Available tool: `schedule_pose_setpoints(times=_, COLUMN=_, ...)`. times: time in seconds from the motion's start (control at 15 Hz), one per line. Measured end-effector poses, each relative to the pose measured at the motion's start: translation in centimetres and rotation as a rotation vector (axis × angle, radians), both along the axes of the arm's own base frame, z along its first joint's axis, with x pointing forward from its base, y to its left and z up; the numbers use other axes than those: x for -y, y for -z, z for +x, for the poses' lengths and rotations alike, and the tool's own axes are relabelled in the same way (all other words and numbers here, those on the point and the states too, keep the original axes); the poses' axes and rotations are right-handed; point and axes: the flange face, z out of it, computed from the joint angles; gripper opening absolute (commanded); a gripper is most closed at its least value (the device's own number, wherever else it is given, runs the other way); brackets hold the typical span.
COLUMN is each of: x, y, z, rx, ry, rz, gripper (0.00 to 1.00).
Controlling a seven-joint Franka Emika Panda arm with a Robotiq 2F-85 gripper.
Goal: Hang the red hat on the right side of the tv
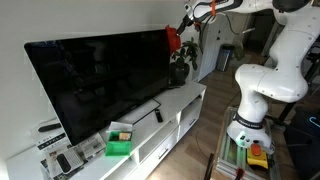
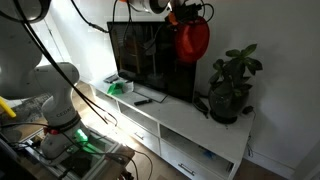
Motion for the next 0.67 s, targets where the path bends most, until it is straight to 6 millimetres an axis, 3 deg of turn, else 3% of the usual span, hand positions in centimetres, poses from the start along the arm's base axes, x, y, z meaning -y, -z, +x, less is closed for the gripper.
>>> schedule_pose_setpoints(times=0.67, x=0.5, y=-1.7, z=-2.7, rx=-0.097, ry=0.127, rz=0.031, gripper=1.00)
